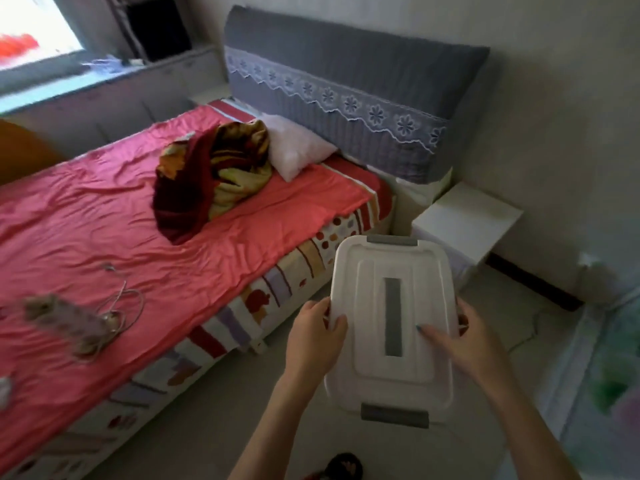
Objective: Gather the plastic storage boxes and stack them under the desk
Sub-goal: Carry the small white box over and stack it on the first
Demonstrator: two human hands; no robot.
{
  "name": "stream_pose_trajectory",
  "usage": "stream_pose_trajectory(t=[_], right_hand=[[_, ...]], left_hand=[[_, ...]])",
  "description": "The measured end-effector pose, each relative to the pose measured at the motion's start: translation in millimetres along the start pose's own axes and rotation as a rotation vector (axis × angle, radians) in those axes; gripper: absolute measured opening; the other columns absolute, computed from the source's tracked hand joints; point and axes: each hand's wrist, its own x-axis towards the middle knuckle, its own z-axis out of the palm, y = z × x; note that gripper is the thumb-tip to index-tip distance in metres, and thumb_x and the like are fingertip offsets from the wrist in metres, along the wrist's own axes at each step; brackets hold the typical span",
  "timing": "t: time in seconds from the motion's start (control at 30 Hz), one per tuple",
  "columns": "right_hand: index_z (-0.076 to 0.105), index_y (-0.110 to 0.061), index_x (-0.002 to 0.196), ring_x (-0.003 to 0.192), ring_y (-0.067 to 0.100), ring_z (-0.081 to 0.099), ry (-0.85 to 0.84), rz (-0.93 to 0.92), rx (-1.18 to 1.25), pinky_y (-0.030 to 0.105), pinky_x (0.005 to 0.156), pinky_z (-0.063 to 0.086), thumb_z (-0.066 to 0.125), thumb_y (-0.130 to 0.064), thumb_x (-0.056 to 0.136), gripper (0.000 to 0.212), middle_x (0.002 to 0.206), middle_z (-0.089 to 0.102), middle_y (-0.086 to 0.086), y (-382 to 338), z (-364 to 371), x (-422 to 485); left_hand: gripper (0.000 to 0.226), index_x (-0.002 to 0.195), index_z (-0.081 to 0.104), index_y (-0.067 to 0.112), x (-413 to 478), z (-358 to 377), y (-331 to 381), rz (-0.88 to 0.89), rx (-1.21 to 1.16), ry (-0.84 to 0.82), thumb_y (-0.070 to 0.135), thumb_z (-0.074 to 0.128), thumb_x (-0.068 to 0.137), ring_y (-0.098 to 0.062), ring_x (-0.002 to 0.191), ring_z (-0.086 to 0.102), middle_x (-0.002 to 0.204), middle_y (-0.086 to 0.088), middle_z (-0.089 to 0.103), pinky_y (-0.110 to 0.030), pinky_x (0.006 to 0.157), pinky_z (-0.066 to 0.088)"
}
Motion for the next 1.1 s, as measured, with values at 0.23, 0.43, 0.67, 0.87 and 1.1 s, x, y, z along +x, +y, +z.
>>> stream_pose_trajectory(t=[0.23, 0.43, 0.67, 0.87, 1.1], right_hand=[[0.046, -0.023, 0.140, 0.093, 0.015, 0.059, -0.217, -0.123, -0.018, 0.029, 0.070, 0.050, 0.084, -0.042, 0.068, 0.085, 0.112, 0.062, -0.005, -28, 47, 2], [0.048, -0.021, 0.140, 0.093, 0.016, 0.059, -0.373, -0.211, -0.044, 0.030, 0.069, 0.049, 0.087, -0.039, 0.066, 0.086, 0.117, 0.063, 0.001, -53, 91, -7], [0.047, -0.023, 0.140, 0.099, 0.018, 0.060, -0.564, -0.302, -0.092, 0.037, 0.079, 0.055, 0.087, -0.038, 0.066, 0.085, 0.122, 0.061, 0.004, -89, 154, -32], [0.045, -0.021, 0.144, 0.105, 0.026, 0.061, -0.677, -0.375, -0.112, 0.037, 0.083, 0.053, 0.088, -0.033, 0.067, 0.088, 0.125, 0.060, 0.010, -124, 204, -66], [0.044, -0.021, 0.145, 0.107, 0.029, 0.062, -0.797, -0.434, -0.159, 0.048, 0.089, 0.056, 0.088, -0.037, 0.066, 0.092, 0.127, 0.059, 0.012, -165, 275, -135]], left_hand=[[0.013, 0.101, 0.065, 0.022, -52, -40, -32, -0.164, -0.002, 0.231, 0.026, 0.062, 0.089, -0.004, 0.076, 0.053, 0.086, 0.012, 0.052, -0.013, 0.063, 0.036], [0.016, 0.102, 0.066, 0.017, -98, -69, -56, -0.297, 0.005, 0.374, 0.025, 0.062, 0.089, -0.006, 0.070, 0.051, 0.083, 0.006, 0.052, -0.011, 0.059, 0.035], [0.023, 0.110, 0.068, 0.020, -147, -108, -92, -0.453, -0.012, 0.554, 0.025, 0.063, 0.088, -0.003, 0.069, 0.052, 0.083, 0.011, 0.051, -0.007, 0.058, 0.037], [0.030, 0.117, 0.067, 0.017, -187, -142, -122, -0.552, -0.037, 0.679, 0.026, 0.065, 0.088, -0.003, 0.072, 0.053, 0.086, 0.009, 0.051, -0.008, 0.062, 0.039], [0.035, 0.123, 0.065, 0.022, -253, -197, -171, -0.641, -0.027, 0.791, 0.029, 0.064, 0.089, 0.002, 0.070, 0.052, 0.083, 0.020, 0.047, 0.002, 0.061, 0.039]])
